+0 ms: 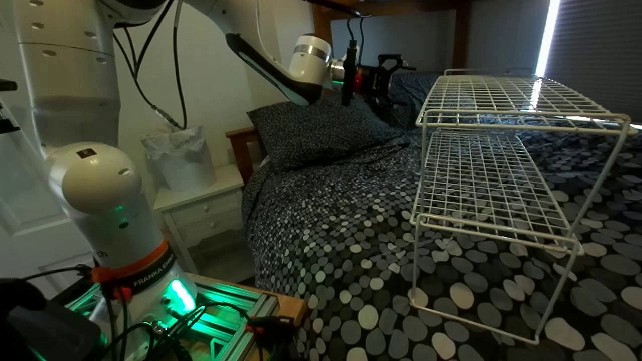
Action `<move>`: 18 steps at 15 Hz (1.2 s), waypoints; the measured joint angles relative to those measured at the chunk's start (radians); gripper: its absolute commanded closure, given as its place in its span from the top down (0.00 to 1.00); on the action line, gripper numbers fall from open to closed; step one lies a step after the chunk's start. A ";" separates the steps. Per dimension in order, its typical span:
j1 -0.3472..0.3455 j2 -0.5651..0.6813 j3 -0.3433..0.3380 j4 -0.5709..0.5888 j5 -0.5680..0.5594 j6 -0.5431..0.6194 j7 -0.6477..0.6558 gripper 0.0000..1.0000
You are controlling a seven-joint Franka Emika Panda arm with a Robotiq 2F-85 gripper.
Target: Move the white stand to the right
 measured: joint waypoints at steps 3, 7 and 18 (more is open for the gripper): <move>0.027 -0.091 0.018 -0.024 0.193 0.051 -0.119 1.00; 0.084 -0.233 0.035 -0.057 0.495 0.053 -0.351 1.00; 0.173 -0.411 0.022 -0.131 1.144 0.061 -0.892 1.00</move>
